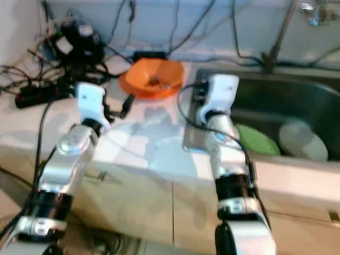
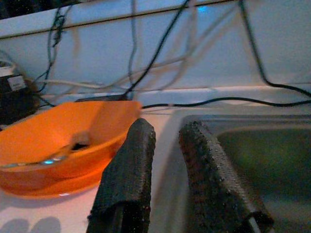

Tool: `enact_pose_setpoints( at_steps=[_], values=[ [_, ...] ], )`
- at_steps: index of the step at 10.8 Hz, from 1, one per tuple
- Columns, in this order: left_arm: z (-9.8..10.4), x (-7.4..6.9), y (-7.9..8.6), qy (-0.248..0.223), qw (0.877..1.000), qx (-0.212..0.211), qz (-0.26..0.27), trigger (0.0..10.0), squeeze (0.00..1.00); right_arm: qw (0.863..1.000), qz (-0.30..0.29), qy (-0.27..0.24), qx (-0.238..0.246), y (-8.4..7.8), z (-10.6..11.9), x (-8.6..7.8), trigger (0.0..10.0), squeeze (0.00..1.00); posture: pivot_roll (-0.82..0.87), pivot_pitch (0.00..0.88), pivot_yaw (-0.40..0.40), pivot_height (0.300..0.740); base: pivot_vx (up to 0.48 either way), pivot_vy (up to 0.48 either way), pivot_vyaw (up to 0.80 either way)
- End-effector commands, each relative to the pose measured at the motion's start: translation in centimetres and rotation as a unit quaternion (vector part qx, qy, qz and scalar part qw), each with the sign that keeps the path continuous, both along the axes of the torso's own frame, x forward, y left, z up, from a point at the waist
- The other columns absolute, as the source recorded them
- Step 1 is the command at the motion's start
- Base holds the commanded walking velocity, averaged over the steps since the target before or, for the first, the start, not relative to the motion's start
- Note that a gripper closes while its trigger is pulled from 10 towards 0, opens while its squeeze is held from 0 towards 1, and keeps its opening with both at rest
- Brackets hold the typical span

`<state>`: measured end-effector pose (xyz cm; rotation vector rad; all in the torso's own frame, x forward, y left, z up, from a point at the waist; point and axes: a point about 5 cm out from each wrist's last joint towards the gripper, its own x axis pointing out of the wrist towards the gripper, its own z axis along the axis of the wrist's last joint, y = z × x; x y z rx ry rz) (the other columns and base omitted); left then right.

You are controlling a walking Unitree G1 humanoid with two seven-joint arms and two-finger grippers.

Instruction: Kitchen organization

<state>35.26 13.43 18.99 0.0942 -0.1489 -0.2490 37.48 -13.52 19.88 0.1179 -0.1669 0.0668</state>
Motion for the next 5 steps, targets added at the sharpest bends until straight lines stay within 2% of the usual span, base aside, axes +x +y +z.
enact_pose_setpoints(
  at_steps=[1, 5],
  values=[
    [0.45, 0.08, 0.56, -0.005, 1.0, 0.002, 0.007, 10.0, 0.0, 1.0, 0.015, -0.007, 0.002, 1.08, 0.42, 0.03, 10.0, 0.0, 0.16, 0.02, 0.061, 0.74, 0.266, 0.0, 0.0],
    [0.51, 0.12, 0.57, -0.004, 1.0, 0.001, 0.007, 10.0, 0.0, 1.0, 0.013, -0.005, 0.003, 1.02, 0.33, 0.01, 10.0, 0.0, 0.16, 0.026, 0.061, 0.74, 0.264, 0.0, 0.0]
  ],
)
